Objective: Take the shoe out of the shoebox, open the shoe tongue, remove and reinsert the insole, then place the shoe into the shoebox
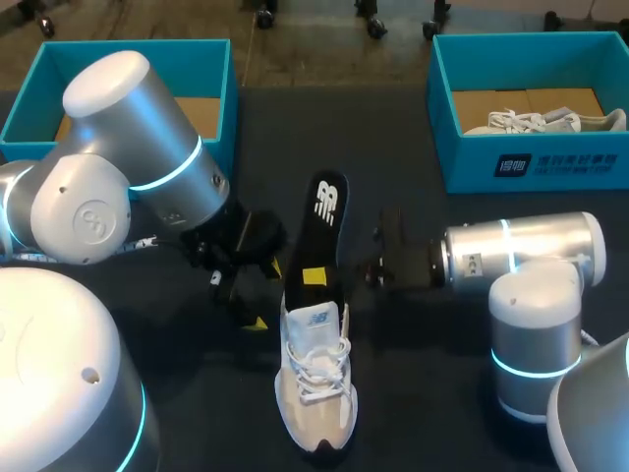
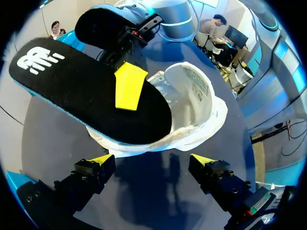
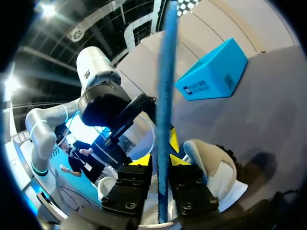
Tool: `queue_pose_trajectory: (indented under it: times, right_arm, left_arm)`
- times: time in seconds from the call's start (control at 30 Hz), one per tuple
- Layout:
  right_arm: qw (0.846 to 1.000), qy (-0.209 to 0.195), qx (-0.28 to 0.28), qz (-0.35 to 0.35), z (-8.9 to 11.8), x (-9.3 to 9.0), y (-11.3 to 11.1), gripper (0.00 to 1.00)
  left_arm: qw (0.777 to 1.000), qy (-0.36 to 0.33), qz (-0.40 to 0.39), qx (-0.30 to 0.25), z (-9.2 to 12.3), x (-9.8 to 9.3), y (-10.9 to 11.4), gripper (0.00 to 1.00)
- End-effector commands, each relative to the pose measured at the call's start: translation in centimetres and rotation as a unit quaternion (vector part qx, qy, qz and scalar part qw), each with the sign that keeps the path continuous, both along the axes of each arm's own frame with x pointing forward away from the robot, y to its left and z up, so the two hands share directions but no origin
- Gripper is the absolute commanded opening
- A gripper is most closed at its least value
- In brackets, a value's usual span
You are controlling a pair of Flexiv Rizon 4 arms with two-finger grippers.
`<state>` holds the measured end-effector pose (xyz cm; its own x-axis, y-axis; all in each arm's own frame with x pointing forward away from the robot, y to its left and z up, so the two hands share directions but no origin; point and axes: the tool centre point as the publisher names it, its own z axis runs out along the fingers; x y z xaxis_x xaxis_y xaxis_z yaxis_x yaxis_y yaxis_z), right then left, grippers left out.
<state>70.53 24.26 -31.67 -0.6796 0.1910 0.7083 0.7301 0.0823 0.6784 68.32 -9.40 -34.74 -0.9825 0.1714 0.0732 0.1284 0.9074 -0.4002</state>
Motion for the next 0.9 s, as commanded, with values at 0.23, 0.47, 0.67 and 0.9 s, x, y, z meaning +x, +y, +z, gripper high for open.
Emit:
queue_pose_trajectory:
  times: [0.23, 0.47, 0.67, 0.9]
  right_arm:
    - [1.000, -0.015, 0.020, -0.010, 0.4, 1.5, -0.3, 0.21]
    - [0.999, -0.026, 0.039, -0.027, 0.5, 1.9, -0.4, 0.00]
    - [0.999, -0.003, 0.033, -0.025, 0.0, 1.6, 0.0, 0.00]
    - [1.000, 0.025, 0.003, -0.005, -1.0, 0.4, 0.7, 0.00]
  left_arm:
    - [1.000, 0.000, 0.000, 0.000, -0.1, 0.0, 0.0, 1.00]
    - [1.000, 0.000, 0.000, 0.000, -0.1, 0.0, 0.0, 1.00]
    - [1.000, 0.000, 0.000, 0.000, -0.1, 0.0, 0.0, 1.00]
    - [1.000, 0.000, 0.000, 0.000, -0.1, 0.0, 0.0, 1.00]
